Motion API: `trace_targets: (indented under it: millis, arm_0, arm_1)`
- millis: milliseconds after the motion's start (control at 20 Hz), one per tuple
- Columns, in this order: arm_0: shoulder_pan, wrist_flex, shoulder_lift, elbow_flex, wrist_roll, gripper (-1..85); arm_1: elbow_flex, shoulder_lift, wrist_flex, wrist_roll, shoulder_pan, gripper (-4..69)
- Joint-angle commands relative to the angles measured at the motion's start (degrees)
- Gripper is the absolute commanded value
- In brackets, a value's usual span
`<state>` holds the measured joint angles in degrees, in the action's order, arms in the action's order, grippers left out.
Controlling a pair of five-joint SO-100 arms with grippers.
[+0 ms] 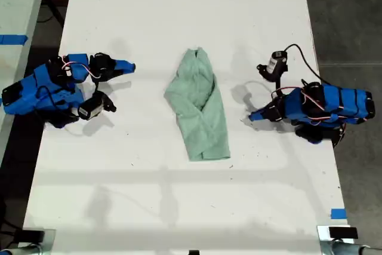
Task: Fold t shirt
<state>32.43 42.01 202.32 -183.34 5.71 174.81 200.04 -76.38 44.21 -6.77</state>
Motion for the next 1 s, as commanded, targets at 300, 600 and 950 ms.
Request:
trace_targets:
  millis: [300,600,950]
  arm_0:
    - [-3.8,15.4,3.4,-5.3,-29.4,-0.2]
    - [-6.0,15.6,3.2,-5.4,-10.7,7.3]
    - [5.9,15.6,3.2,-5.4,-10.7,11.6]
  arm_1:
    - [3.1,0.7,-0.4,1.1,-0.4,4.4]
    - [3.1,0.7,-0.4,1.1,-0.4,4.4]
    - [3.1,0.7,-0.4,1.1,-0.4,4.4]
